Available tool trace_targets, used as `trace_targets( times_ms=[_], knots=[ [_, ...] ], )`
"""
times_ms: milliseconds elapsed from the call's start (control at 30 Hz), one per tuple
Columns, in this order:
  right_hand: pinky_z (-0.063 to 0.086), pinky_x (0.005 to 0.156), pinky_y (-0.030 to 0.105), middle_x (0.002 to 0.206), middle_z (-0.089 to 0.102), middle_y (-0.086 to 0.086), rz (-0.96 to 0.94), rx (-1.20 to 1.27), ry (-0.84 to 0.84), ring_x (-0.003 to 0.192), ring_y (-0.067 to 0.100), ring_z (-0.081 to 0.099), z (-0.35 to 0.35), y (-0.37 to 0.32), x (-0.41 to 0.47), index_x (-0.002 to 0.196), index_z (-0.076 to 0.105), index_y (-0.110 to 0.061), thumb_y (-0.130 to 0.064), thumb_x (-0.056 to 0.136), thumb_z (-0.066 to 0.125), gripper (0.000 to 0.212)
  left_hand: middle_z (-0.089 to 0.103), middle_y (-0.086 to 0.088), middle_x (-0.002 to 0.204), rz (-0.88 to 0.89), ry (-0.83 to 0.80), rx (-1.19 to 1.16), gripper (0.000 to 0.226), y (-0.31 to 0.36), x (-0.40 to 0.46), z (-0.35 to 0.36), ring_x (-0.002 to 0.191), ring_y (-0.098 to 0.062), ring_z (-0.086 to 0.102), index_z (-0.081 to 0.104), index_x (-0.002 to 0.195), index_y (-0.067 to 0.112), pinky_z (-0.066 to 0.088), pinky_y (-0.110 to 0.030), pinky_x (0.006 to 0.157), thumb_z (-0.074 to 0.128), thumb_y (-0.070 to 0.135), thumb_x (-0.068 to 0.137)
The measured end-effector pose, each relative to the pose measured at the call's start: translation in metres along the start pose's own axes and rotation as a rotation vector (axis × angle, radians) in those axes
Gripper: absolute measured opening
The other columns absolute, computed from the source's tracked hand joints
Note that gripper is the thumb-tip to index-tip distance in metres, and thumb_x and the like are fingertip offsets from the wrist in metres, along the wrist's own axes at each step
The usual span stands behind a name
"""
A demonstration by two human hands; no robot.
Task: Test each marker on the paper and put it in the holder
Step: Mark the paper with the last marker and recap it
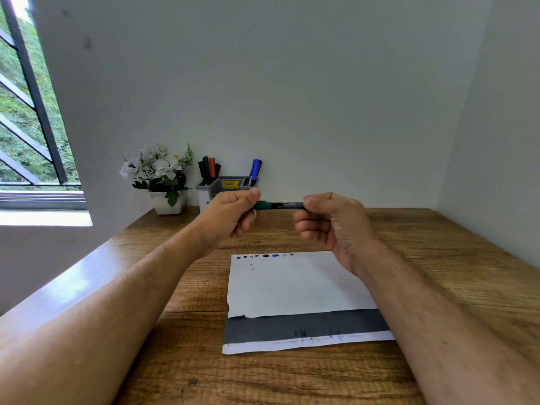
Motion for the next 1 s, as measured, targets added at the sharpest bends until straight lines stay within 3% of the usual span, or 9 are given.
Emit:
trace_targets(
  times_ms=[167,333,533,1000],
  knots=[
    [0.041,0.038,0.022,0.056,0.064,0.007,-0.053,-0.241,-0.029,0.040,0.017,0.051,0.005,0.006,-0.002,0.082,0.064,-0.008,-0.003,0.088,0.060,0.009,0.038,0.007,0.054,-0.124,-0.050,0.156,0.058,-0.005,-0.003,0.004,0.045,-0.009,0.029,0.054,0.076,0.015,0.029,-0.023,0.045,0.029,0.066,0.092],
    [0.030,0.039,0.019,0.050,0.054,-0.002,-0.072,-0.381,-0.032,0.037,0.007,0.039,0.005,0.011,-0.001,0.084,0.077,-0.016,-0.014,0.087,0.070,0.008,0.038,0.012,0.052,-0.160,-0.071,0.148,0.044,-0.008,-0.001,0.007,0.046,-0.008,0.029,0.052,0.075,0.018,0.027,-0.021,0.045,0.036,0.047,0.104],
    [0.031,0.041,0.019,0.049,0.054,-0.001,-0.047,-0.304,-0.039,0.038,0.008,0.039,0.003,0.014,-0.001,0.080,0.076,-0.015,-0.013,0.084,0.074,0.006,0.037,0.013,0.052,-0.100,-0.133,0.128,0.033,-0.003,0.000,0.016,0.044,-0.003,0.029,0.045,0.075,0.019,0.028,-0.016,0.041,0.038,0.024,0.107],
    [0.027,0.041,0.018,0.048,0.051,0.002,-0.032,-0.211,-0.069,0.035,0.010,0.031,-0.001,0.020,0.000,0.084,0.072,-0.012,-0.009,0.088,0.069,0.006,0.037,0.010,0.058,-0.027,-0.100,0.230,0.031,0.006,-0.003,0.025,0.048,-0.006,0.032,0.048,0.076,0.021,0.028,-0.023,0.049,0.039,0.022,0.107]
  ],
)
Point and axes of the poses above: each hand's wrist, its own x-axis towards the middle knuckle, its own z-axis out of the palm, y = z × x, the point moved 2 cm from there along x, towards the middle knuckle
